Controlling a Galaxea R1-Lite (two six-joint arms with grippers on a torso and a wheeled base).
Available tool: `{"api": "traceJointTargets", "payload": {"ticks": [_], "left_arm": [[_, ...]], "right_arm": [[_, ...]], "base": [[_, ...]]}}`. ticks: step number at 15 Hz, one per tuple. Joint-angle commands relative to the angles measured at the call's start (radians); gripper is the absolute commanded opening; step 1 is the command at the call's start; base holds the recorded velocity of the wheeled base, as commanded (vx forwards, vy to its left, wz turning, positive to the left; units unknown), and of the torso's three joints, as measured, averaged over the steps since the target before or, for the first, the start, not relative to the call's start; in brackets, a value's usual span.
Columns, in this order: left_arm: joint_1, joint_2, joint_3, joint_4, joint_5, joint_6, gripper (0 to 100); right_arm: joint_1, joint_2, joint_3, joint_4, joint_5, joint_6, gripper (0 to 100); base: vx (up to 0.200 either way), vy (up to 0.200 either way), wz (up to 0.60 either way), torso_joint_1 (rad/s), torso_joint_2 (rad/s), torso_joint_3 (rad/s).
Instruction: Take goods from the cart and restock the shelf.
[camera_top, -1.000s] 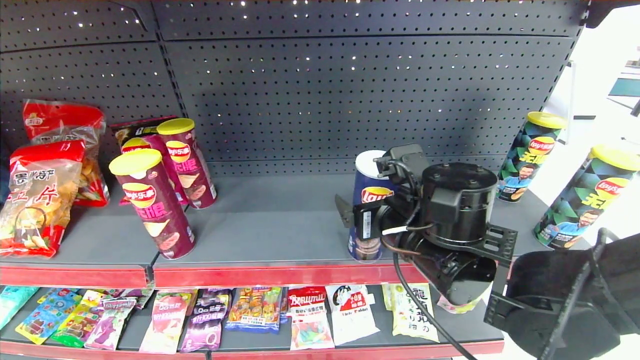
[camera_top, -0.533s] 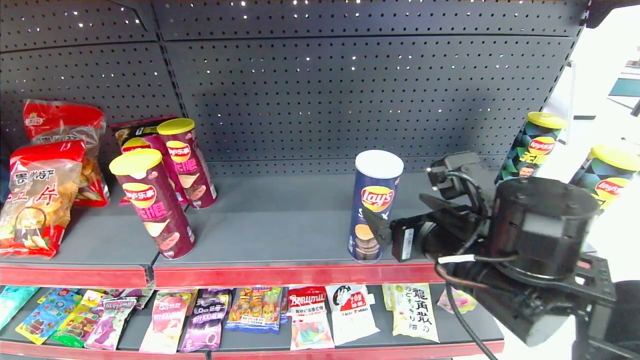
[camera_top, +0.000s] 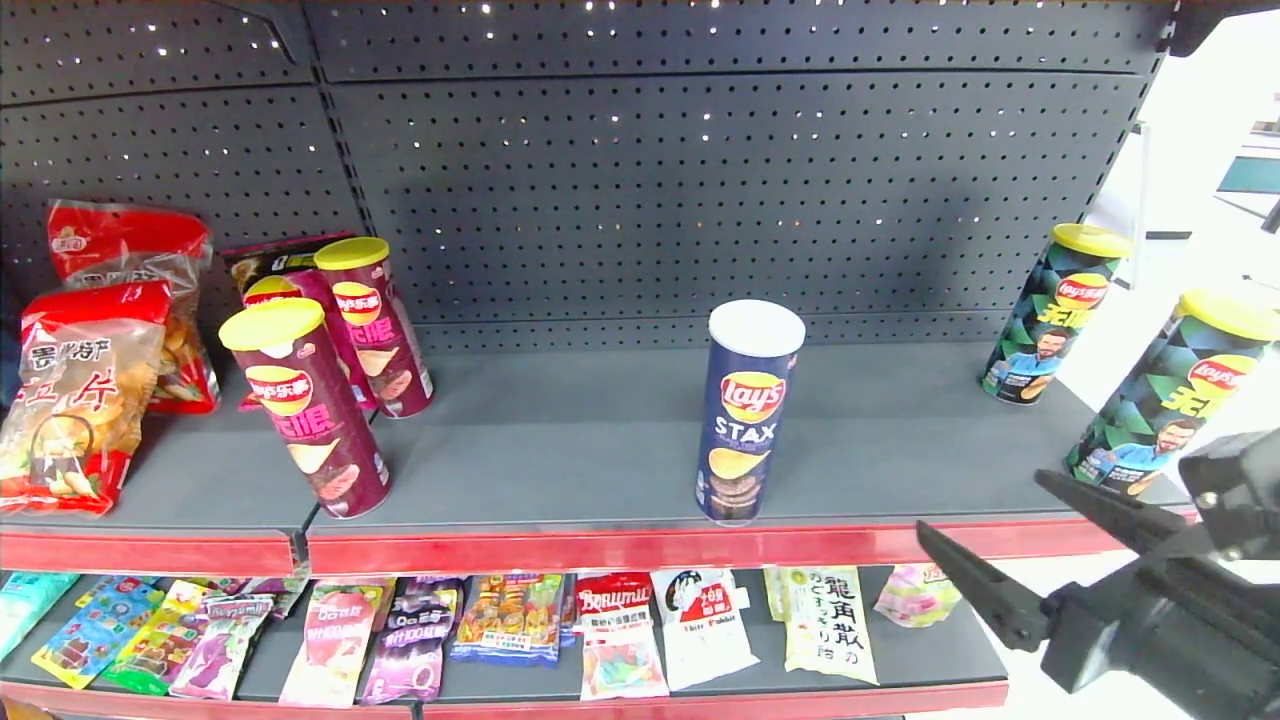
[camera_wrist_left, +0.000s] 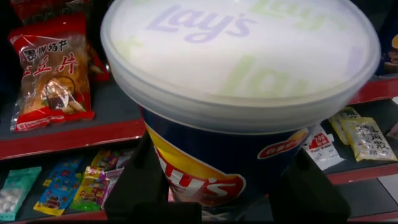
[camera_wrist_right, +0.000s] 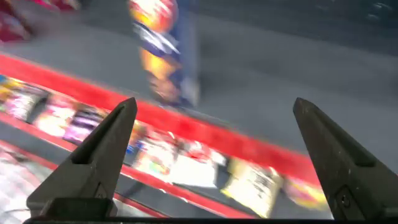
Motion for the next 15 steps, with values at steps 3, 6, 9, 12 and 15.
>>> {"api": "traceJointTargets", "payload": {"ticks": [3, 6, 9, 12, 15], "left_arm": [[0.000, 0.164, -0.103, 0.002, -0.018, 0.001, 0], [-0.003, 0.236, -0.163, 0.000, -0.110, 0.000, 0], [-0.002, 0.250, -0.164, 0.000, -0.184, -0.002, 0], [-0.003, 0.256, -0.161, 0.000, -0.196, -0.008, 0], [-0.002, 0.268, -0.161, 0.000, -0.198, -0.010, 0]], "right_arm": [[-0.743, -0.269, 0.142, 0.087, 0.177, -0.040, 100], [-1.013, -0.449, 0.169, 0.225, 0.417, -0.048, 100], [-0.992, -0.773, 0.188, 0.516, 0.631, -0.163, 100], [-0.977, -1.076, 0.165, 0.838, 0.625, -0.163, 100], [-0.995, -1.092, 0.147, 0.884, 0.410, -0.115, 100]], "base": [[0.000, 0.000, 0.00, 0.000, 0.00, 0.000], [0.000, 0.000, 0.00, 0.000, 0.00, 0.000], [0.000, 0.000, 0.00, 0.000, 0.00, 0.000], [0.000, 0.000, 0.00, 0.000, 0.00, 0.000], [0.000, 0.000, 0.00, 0.000, 0.00, 0.000]]}}
